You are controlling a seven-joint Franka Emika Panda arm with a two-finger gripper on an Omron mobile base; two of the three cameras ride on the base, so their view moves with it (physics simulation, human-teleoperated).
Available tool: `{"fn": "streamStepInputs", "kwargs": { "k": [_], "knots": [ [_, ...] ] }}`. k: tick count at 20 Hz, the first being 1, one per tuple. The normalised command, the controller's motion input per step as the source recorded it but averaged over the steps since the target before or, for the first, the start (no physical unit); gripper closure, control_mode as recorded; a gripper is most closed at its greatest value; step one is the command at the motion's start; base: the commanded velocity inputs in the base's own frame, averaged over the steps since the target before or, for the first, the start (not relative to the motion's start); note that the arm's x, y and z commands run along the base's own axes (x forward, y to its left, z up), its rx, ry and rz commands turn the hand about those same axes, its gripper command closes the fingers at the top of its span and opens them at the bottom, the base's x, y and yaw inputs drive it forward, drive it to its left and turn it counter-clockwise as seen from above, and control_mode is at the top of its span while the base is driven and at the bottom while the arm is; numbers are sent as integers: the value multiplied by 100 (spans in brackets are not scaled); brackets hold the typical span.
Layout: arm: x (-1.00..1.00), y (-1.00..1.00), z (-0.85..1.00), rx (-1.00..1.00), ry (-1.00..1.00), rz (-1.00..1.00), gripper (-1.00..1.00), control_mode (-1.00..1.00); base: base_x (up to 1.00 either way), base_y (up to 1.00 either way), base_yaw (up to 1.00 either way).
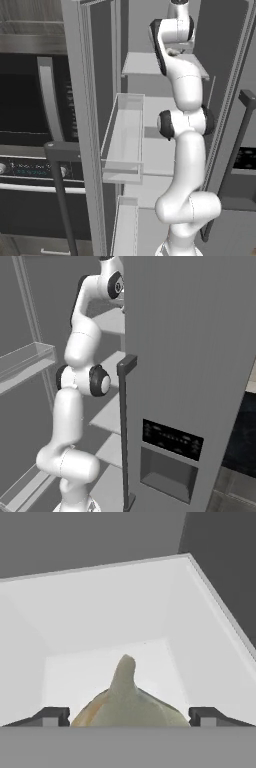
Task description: Grab the garlic and onion from the fridge, place them in the blender, close the lid, and turn on the blender to create a marinade.
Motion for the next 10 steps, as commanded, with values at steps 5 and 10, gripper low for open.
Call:
{"fn": "streamStepInputs", "kwargs": {
  "k": [5, 10],
  "knots": [
    [-59, 19, -74, -1, -27, 0, 100, -100, 0, 0, 0],
    [-1, 34, -96, -2, -2, 1, 100, -100, 0, 0, 0]
  ]
}}
